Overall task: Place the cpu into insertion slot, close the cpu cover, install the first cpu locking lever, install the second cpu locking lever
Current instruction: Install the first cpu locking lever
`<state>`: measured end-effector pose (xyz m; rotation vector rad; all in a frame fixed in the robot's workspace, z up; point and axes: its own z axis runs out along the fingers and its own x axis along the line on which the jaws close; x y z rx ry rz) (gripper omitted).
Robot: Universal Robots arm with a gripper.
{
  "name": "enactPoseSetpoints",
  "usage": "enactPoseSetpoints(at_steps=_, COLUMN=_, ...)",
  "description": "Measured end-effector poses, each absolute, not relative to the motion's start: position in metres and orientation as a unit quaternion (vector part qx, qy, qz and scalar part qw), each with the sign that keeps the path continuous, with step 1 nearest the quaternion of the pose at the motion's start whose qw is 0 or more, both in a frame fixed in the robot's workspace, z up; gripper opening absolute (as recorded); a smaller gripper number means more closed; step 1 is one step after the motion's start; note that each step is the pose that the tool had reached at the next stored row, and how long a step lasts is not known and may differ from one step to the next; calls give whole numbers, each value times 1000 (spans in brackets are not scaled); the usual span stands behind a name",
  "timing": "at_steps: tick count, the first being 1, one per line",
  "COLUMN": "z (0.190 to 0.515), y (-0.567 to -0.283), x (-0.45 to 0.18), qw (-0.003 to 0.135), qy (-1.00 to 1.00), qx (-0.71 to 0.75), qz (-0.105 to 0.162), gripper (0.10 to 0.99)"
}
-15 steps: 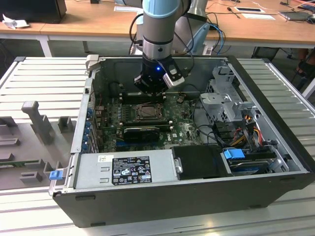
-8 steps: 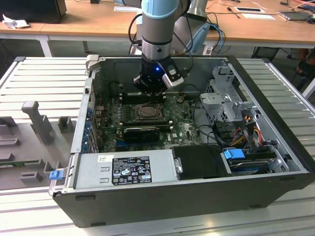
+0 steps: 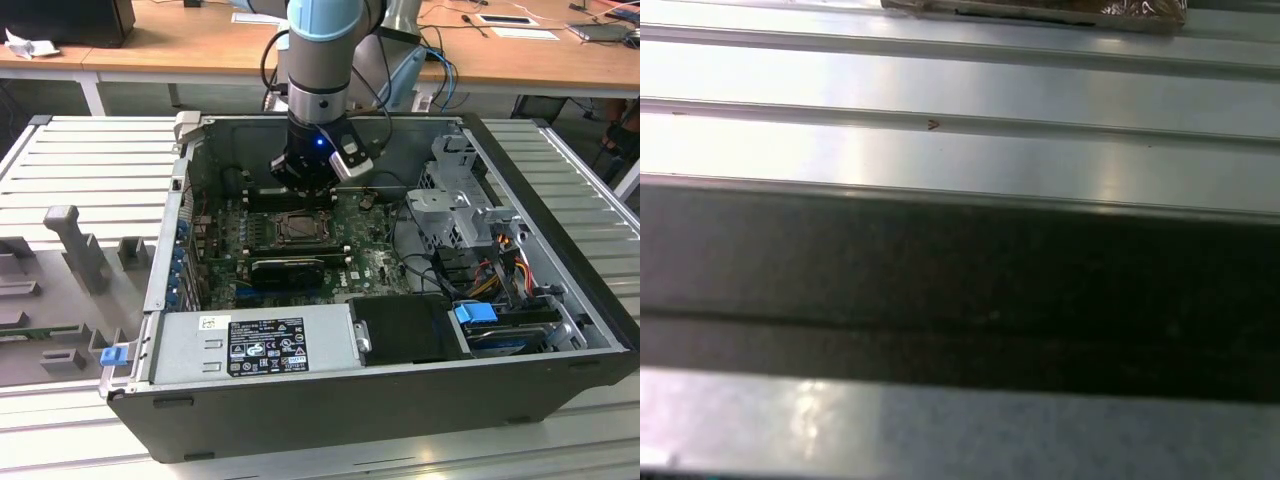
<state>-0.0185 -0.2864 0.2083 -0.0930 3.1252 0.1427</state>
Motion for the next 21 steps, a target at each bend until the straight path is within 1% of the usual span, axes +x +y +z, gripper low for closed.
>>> enactPoseSetpoints(at_steps=21, z=204, y=-290, x=-18, qw=6, qy=999, qx=-30, qz=43, gripper=106)
